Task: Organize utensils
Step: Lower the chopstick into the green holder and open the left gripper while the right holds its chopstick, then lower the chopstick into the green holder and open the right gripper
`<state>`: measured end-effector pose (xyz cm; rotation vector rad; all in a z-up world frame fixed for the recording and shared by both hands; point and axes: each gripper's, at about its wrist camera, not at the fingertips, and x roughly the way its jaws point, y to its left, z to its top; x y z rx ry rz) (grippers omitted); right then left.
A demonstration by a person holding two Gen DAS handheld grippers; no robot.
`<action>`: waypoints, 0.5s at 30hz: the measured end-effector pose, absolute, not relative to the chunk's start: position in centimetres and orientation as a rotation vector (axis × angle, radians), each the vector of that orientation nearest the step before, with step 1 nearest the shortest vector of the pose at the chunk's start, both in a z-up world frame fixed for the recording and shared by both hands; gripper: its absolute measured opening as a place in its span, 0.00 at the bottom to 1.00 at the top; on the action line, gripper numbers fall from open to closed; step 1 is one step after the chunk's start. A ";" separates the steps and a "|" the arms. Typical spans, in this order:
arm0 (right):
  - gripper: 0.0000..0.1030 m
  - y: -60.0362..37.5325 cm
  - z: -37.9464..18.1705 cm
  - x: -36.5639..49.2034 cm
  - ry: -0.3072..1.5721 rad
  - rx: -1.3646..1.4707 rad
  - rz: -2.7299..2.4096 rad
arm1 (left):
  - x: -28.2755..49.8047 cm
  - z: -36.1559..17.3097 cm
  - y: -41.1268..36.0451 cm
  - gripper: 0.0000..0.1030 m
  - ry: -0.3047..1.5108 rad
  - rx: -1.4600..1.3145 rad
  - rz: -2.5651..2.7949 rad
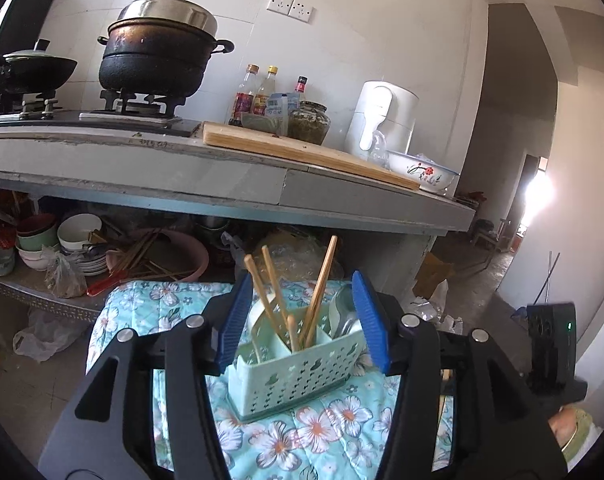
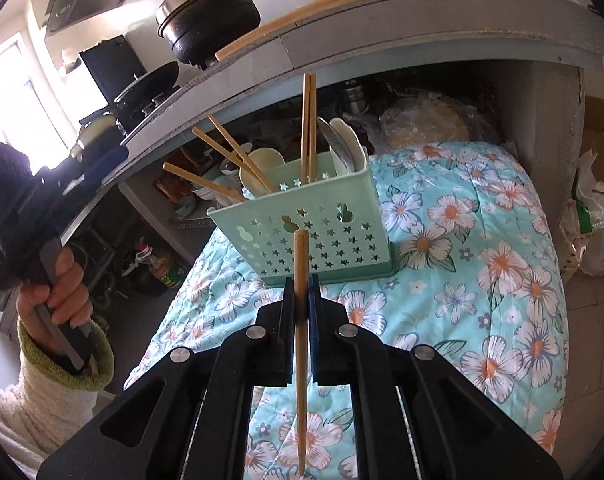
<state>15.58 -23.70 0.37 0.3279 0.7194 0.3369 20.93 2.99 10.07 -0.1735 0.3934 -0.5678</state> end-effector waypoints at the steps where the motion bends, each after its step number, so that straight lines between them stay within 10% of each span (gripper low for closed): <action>1: 0.06 -23.5 1.0 15.8 0.708 0.320 0.337 | 20.3 9.6 3.3 0.48 0.406 -0.165 -0.556; 15: 0.06 -20.5 12.8 19.3 0.463 0.199 0.334 | 16.8 0.1 7.0 0.55 0.625 -0.140 -0.431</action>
